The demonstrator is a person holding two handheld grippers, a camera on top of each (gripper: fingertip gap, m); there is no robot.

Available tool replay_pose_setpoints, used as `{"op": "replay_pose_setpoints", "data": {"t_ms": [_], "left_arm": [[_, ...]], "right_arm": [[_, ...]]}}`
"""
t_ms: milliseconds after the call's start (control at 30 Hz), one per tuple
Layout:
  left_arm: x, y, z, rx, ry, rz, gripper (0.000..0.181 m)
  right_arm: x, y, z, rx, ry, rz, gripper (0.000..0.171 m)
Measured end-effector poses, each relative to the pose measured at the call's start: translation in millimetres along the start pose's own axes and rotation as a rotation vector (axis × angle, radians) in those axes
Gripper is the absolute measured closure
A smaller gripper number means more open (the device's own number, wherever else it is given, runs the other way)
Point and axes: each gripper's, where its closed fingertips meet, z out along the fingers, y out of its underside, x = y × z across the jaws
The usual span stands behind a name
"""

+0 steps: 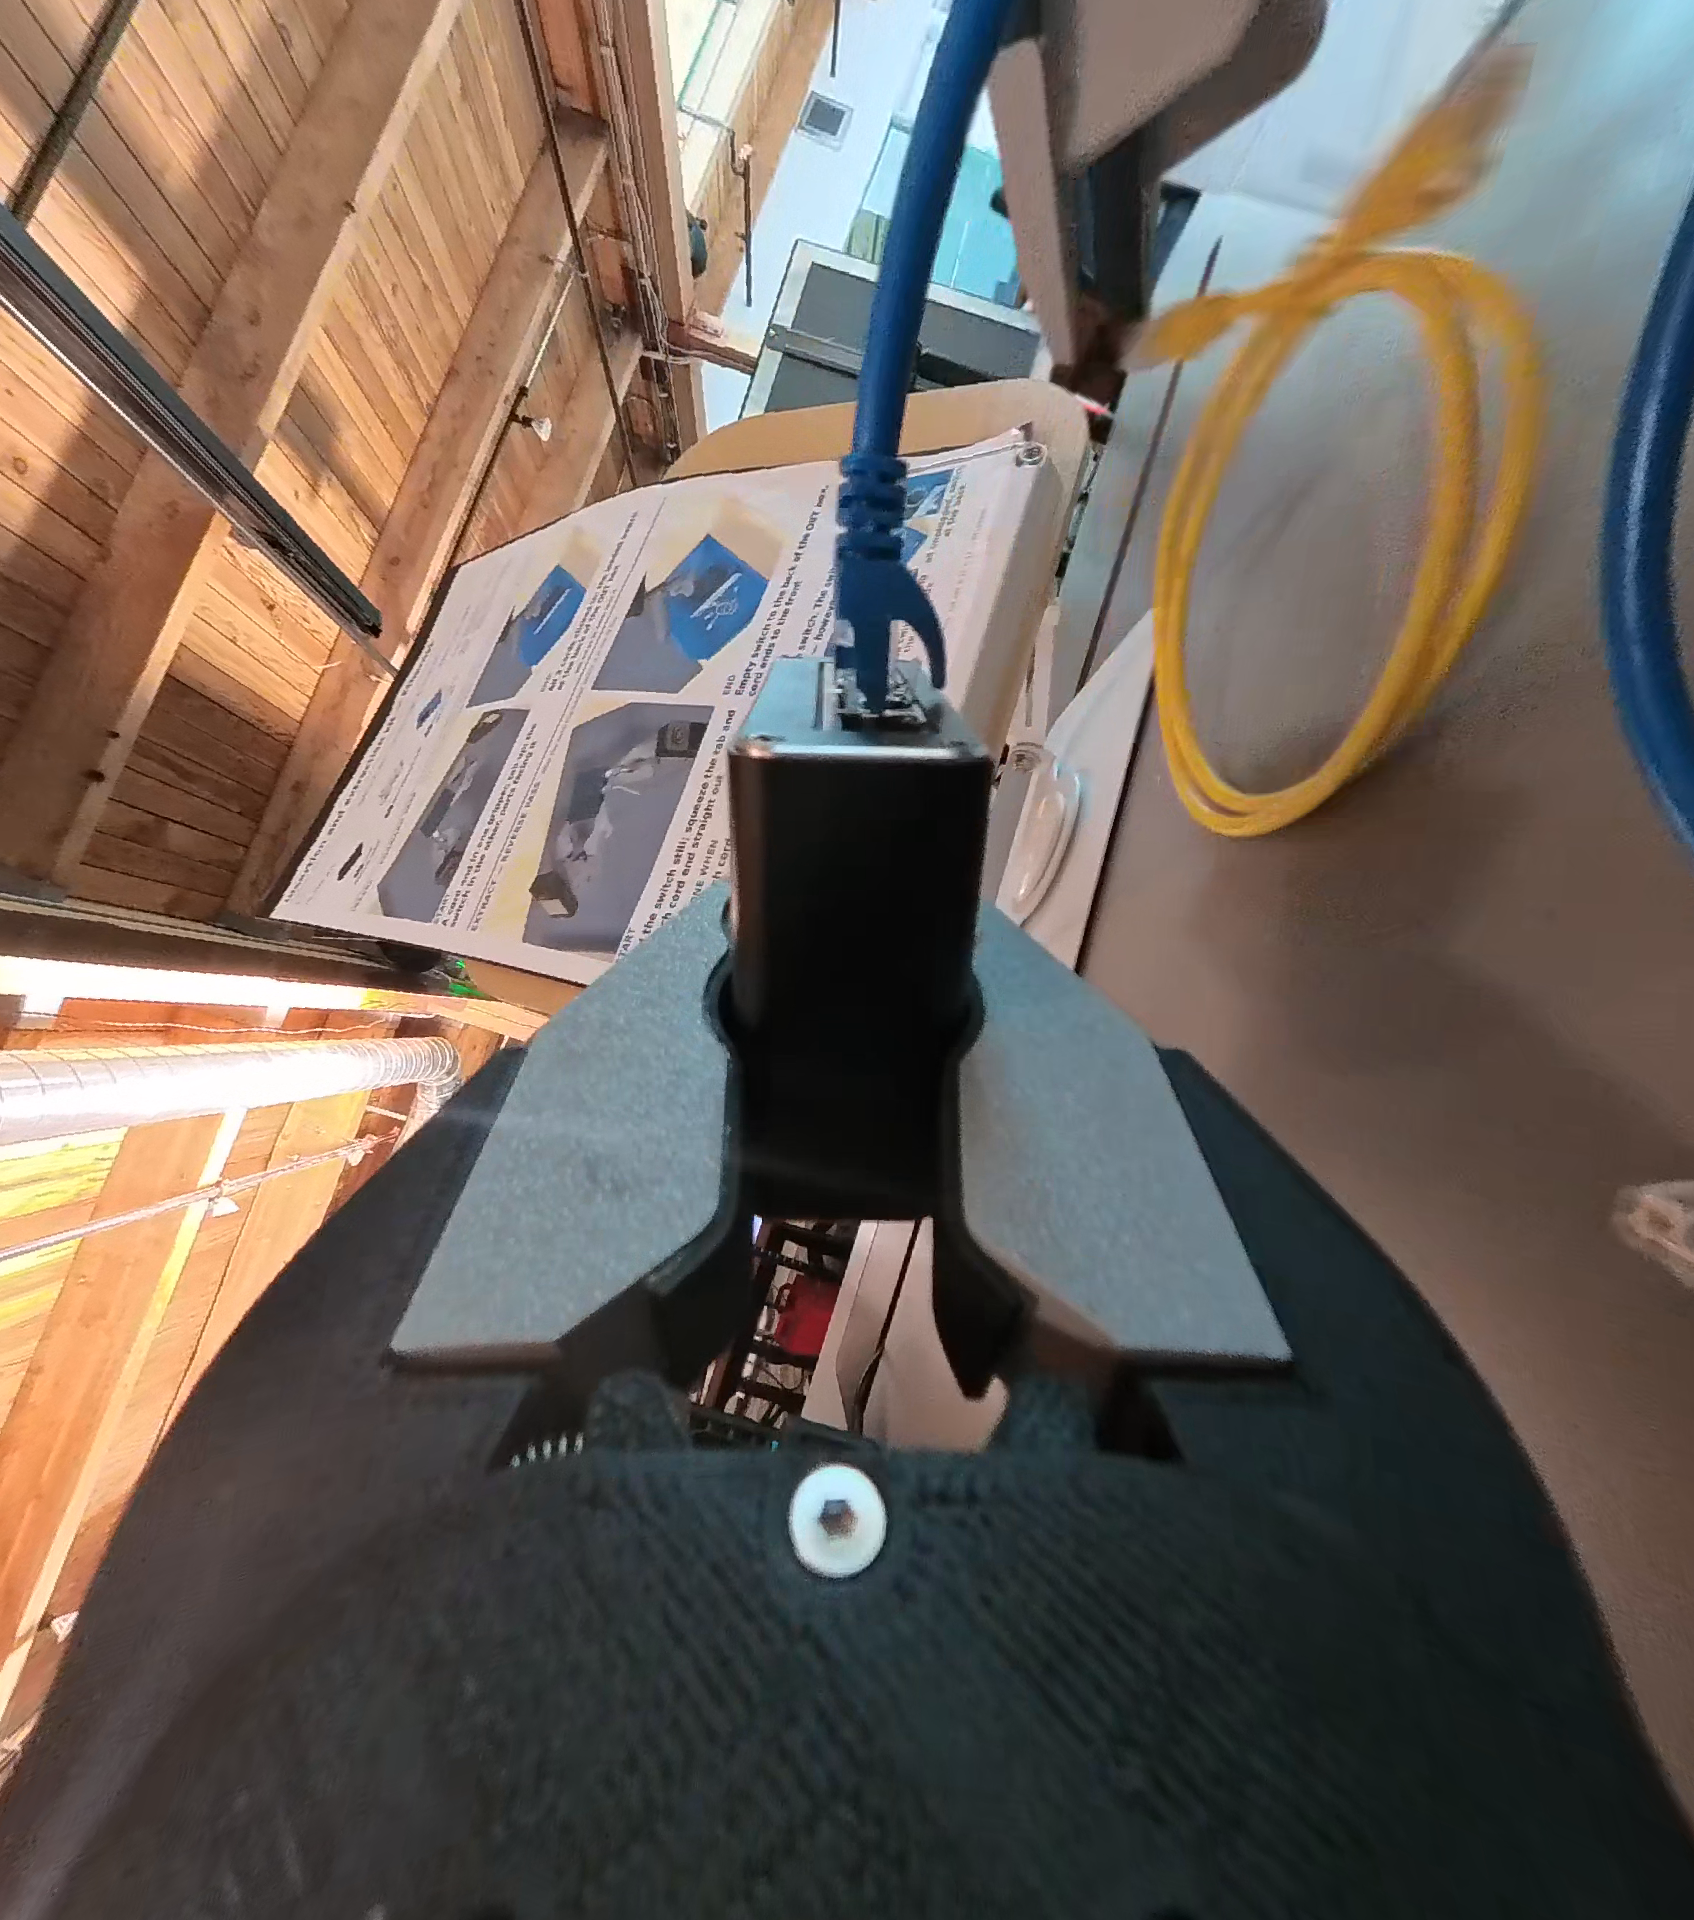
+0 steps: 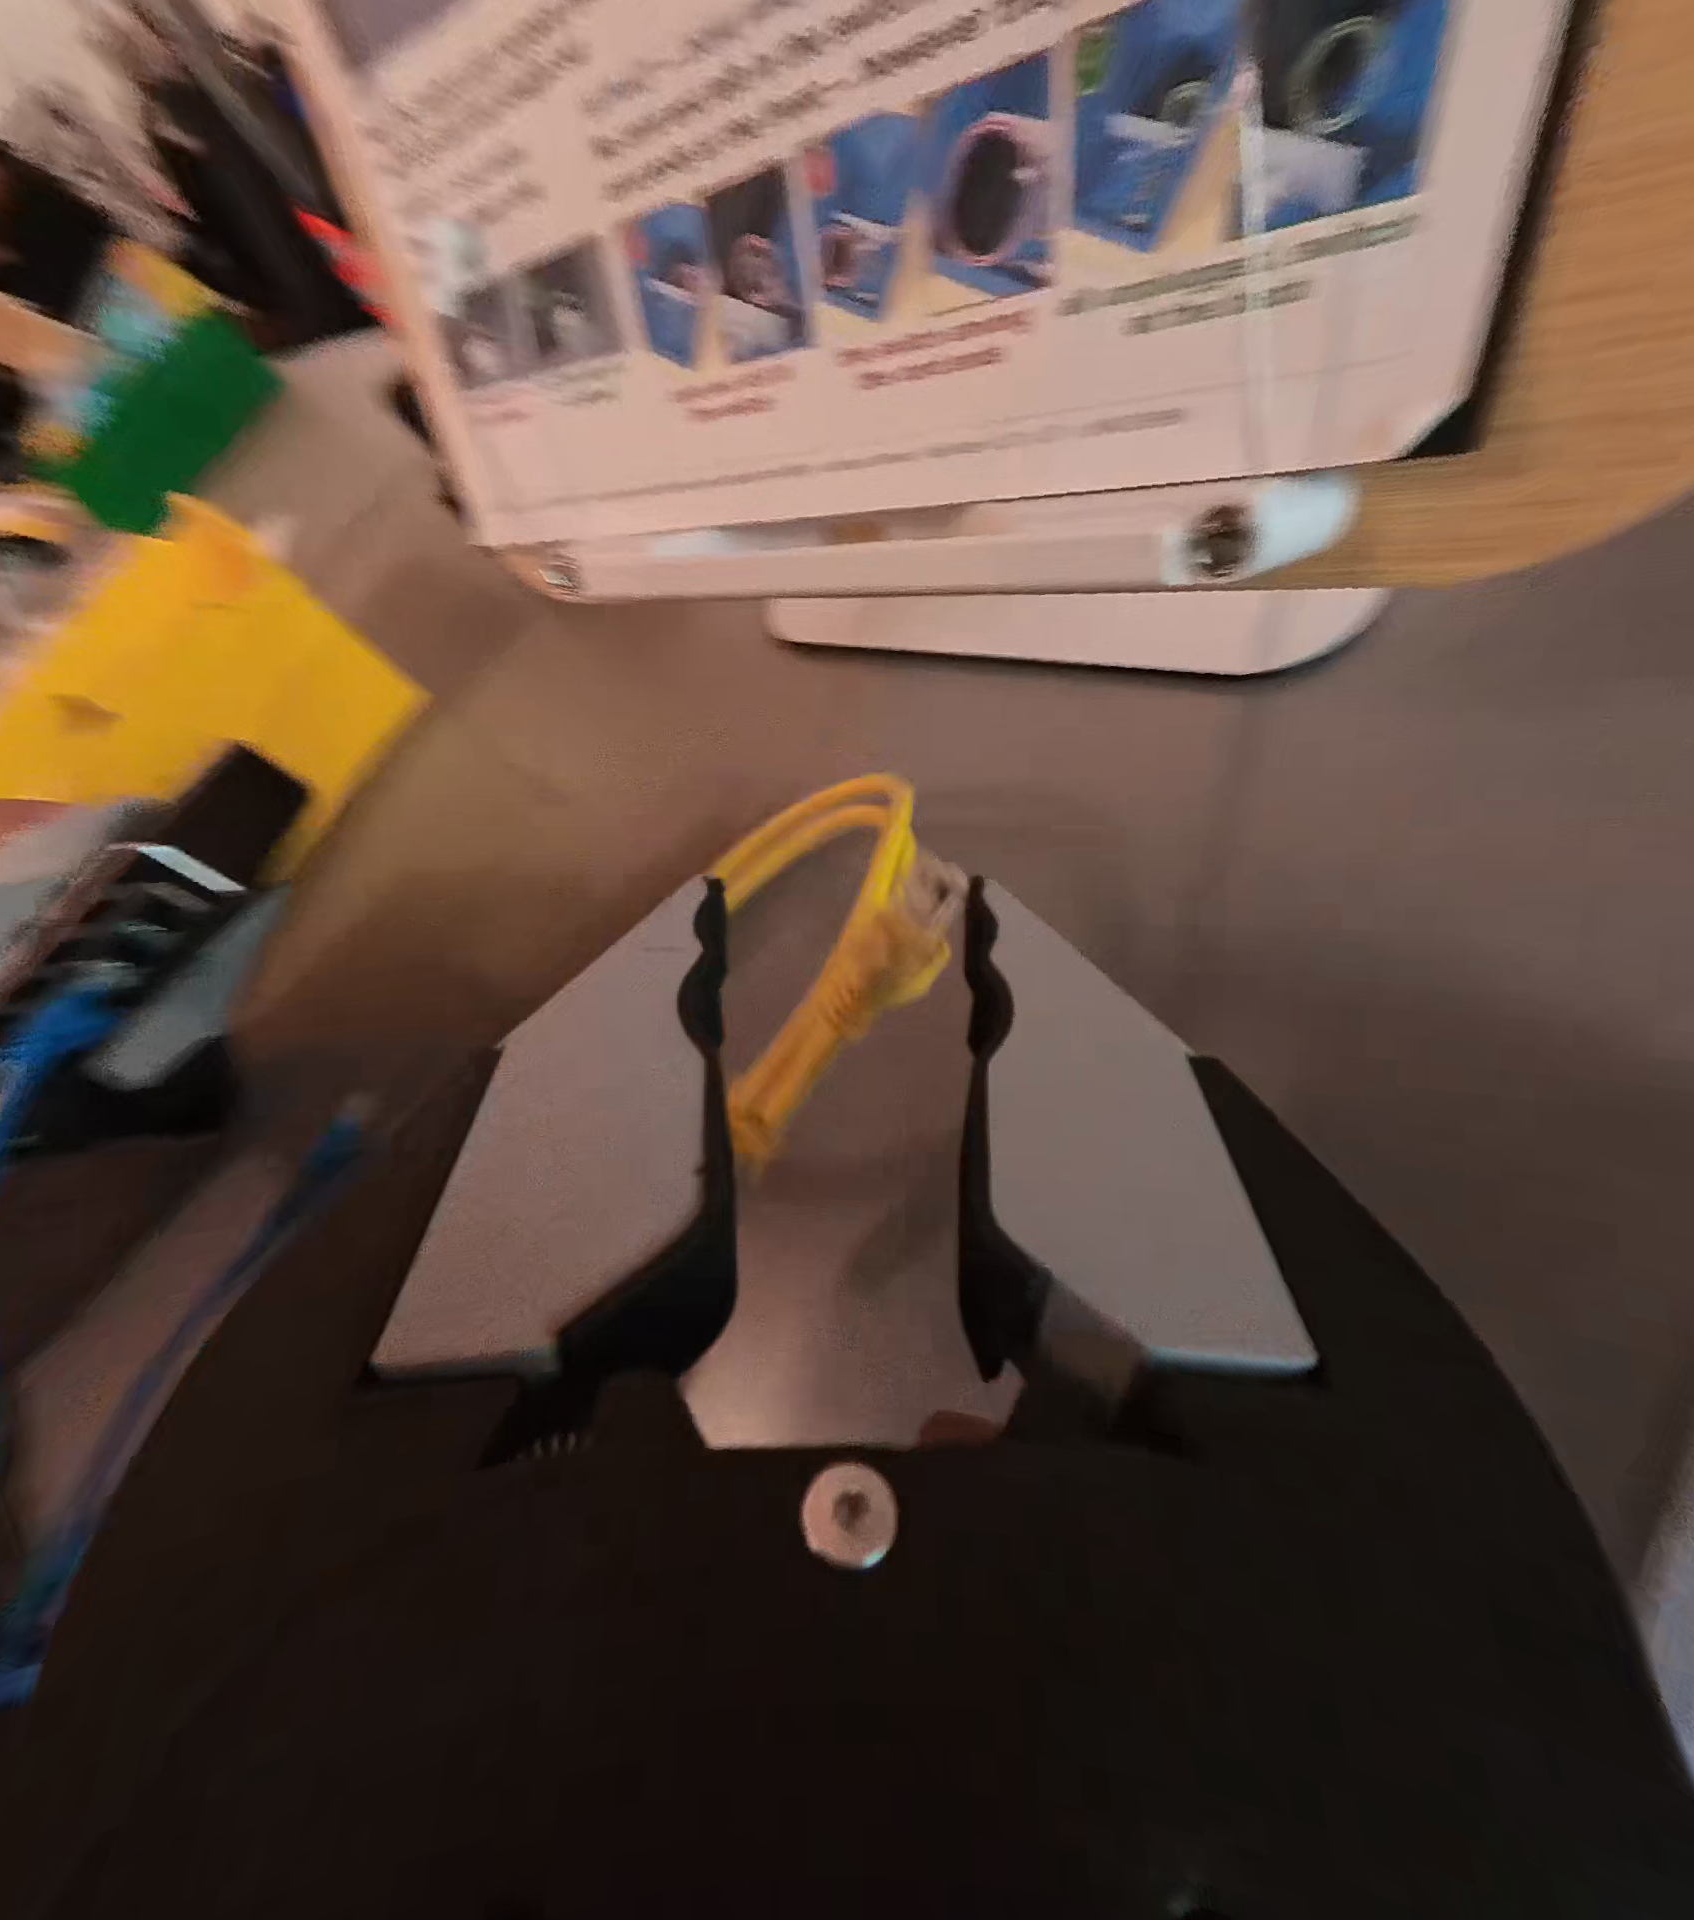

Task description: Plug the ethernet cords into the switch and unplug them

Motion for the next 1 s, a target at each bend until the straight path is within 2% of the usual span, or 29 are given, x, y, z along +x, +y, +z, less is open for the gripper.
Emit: {"op": "replay_pose_setpoints", "data": {"t_ms": [100, 200, 267, 400, 467, 533, 600, 633, 667, 767, 833, 900, 1000], "left_arm": [[-0.5, 0.0, 0.5, 0.001, -0.006, 0.001, 0.147], [0.2, 1.1, 0.5, -0.003, -0.001, -0.001, 0.147], [0.5, 2.1, 0.7, -0.007, -0.001, 0.001, 0.148], [-1.2, 4.2, 1.0, -0.013, -0.007, -0.001, 0.148], [-3.0, 5.5, 1.0, -0.016, -0.013, -0.003, 0.148], [-4.4, 5.1, 0.6, -0.015, -0.017, -0.001, 0.148], [-4.5, 3.4, 0.4, -0.011, -0.017, 0.003, 0.148], [-4.3, 2.7, 0.3, -0.010, -0.017, 0.010, 0.148], [-4.3, 2.1, 0.2, -0.009, -0.018, 0.013, 0.148], [-5.4, 0.4, -0.5, 0.002, -0.020, 0.003, 0.148], [-9.5, 0.1, -1.4, 0.008, -0.033, -0.001, 0.148], [-14.0, -2.2, -2.7, 0.017, -0.051, 0.012, 0.148], [-15.3, -11.2, -3.6, 0.040, -0.059, 0.034, 0.148]], "right_arm": [[24.1, -4.2, -3.8, -0.009, 0.323, -0.181, 0.122], [21.6, -0.5, -0.4, -0.044, 0.438, -0.276, 0.119], [3.6, 9.4, 11.3, -0.084, 0.367, -0.266, 0.117], [-65.1, 39.2, 52.8, -0.165, 0.060, -0.241, 0.115], [-70.4, 58.4, 71.5, -0.243, 0.103, -0.323, 0.116], [-62.5, 72.9, 84.7, -0.317, 0.205, -0.431, 0.125], [-63.9, 82.2, 94.8, -0.355, 0.226, -0.494, 0.147], [-66.4, 83.3, 96.8, -0.358, 0.224, -0.499, 0.164], [-68.0, 85.0, 95.9, -0.374, 0.224, -0.512, 0.165], [-93.8, 111.9, 74.2, -0.509, 0.046, -0.556, 0.166], [-101.2, 137.8, 35.3, -0.649, -0.037, -0.560, 0.169], [-88.7, 147.2, -8.8, -0.709, 0.029, -0.570, 0.165], [-62.0, 143.0, -64.8, -0.696, 0.194, -0.536, 0.159]]}}
